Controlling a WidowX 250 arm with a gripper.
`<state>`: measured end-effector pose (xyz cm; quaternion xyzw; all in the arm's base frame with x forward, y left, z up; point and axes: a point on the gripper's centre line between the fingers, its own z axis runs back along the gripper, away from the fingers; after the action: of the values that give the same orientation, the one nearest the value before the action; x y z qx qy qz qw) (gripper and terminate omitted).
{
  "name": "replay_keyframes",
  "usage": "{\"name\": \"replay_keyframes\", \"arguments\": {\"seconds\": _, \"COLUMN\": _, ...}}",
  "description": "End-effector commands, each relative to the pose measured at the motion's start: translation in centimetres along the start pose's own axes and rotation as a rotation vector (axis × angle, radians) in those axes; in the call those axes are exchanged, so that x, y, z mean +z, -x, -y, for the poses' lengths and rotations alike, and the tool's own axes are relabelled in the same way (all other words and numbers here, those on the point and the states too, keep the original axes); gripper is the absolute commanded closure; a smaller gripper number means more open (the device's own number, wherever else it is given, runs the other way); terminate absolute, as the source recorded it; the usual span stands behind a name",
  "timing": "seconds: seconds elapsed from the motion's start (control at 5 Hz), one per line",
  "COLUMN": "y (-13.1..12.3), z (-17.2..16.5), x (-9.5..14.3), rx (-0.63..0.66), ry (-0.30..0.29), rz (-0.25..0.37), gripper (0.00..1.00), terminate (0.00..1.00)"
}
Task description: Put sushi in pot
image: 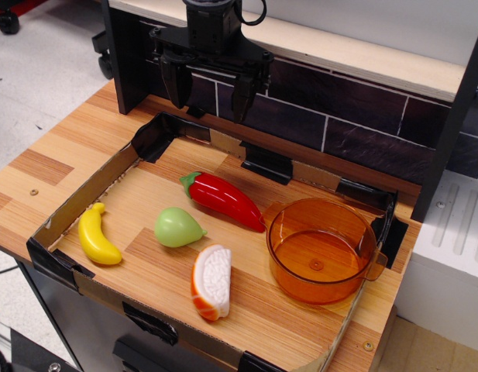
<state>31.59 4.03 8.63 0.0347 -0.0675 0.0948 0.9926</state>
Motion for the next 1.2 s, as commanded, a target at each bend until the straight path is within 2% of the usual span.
{"name": "replay_keyframes", "arguments": {"seconds": 0.0, "y": 0.0, "z": 0.0, "x": 0.0, "rx": 0.000, "ry": 0.000, "rz": 0.000, "gripper": 0.00, "terminate": 0.00}}
{"name": "replay_keyframes", "arguments": {"seconds": 0.2, "y": 1.6, "z": 0.9, "x": 2.7, "rx": -0.011, "ry": 0.065, "rz": 0.030, "gripper": 0.00, "terminate": 0.00}}
{"name": "replay_keyframes", "arguments": {"seconds": 0.4, "y": 4.8, "z": 1.6, "x": 4.3, "rx": -0.075, "ry": 0.126, "rz": 0.034, "gripper": 0.00, "terminate": 0.00}}
{"name": "replay_keyframes", "arguments": {"seconds": 0.6, "y": 8.3, "z": 2.2, "x": 4.5, "rx": -0.119, "ry": 0.144, "rz": 0.022, "gripper": 0.00, "terminate": 0.00}}
{"name": "replay_keyframes", "arguments": {"seconds": 0.8, "y": 11.0, "z": 2.5, "x": 3.4, "rx": -0.100, "ry": 0.137, "rz": -0.024, "gripper": 0.00, "terminate": 0.00}}
{"name": "replay_keyframes", "arguments": {"seconds": 1.0, "y": 12.4, "z": 2.8, "x": 2.1, "rx": -0.037, "ry": 0.130, "rz": -0.084, "gripper": 0.00, "terminate": 0.00}}
